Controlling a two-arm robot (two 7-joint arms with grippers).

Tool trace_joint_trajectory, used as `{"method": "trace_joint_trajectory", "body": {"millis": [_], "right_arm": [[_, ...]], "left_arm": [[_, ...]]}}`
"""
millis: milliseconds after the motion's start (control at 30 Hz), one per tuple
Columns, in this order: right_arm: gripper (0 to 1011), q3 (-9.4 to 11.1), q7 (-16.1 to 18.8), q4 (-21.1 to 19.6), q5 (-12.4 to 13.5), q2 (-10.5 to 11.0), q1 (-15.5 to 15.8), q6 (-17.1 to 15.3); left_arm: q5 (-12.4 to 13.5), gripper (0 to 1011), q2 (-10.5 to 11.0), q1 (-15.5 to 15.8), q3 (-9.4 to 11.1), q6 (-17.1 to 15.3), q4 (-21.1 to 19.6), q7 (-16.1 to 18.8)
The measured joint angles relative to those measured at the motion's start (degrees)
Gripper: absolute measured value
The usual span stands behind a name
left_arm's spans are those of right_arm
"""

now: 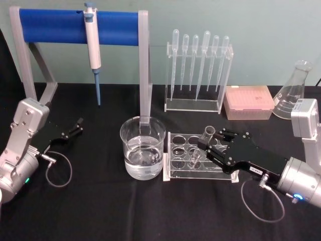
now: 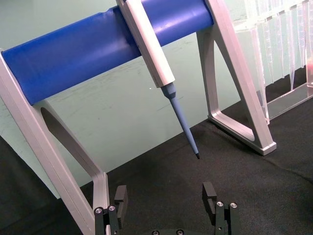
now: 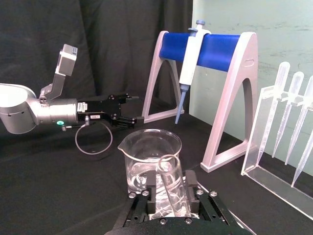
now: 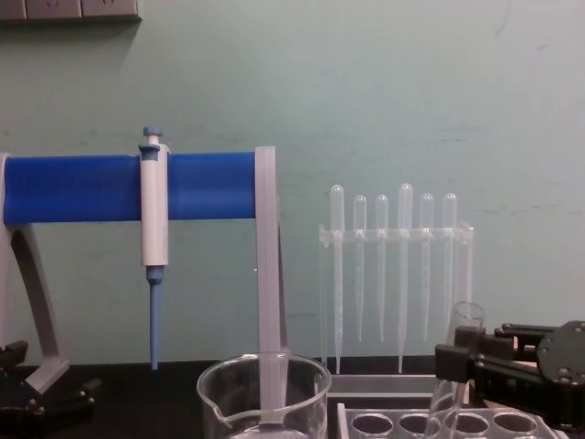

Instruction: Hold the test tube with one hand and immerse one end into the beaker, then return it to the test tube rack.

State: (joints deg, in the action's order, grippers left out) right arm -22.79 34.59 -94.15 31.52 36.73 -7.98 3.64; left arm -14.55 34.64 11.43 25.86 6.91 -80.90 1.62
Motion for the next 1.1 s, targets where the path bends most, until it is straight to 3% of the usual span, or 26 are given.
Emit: {"method": "trace_joint_trajectory", "body": {"millis": [167, 600, 833, 1100], "right_arm": [[262, 0.0, 0.0, 0.0, 0.0, 0.0, 0.0, 0.0], [251, 0.0, 0.0, 0.0, 0.0, 0.0, 0.0, 0.0], [251, -0.1, 0.7, 0.0, 2.1, 0.1, -2.6, -4.6], [251, -0.1, 1.6, -2.9, 5.3, 2.1, -6.1, -9.9]], "left_arm": [[0.0, 1000, 0.0, 0.0, 0.0, 0.0, 0.0, 0.0], [0.0, 1000, 0.0, 0.0, 0.0, 0.0, 0.0, 0.0], [0.0, 1000, 0.0, 0.0, 0.0, 0.0, 0.0, 0.0], [0.0, 1000, 0.0, 0.0, 0.0, 0.0, 0.0, 0.0]]}}
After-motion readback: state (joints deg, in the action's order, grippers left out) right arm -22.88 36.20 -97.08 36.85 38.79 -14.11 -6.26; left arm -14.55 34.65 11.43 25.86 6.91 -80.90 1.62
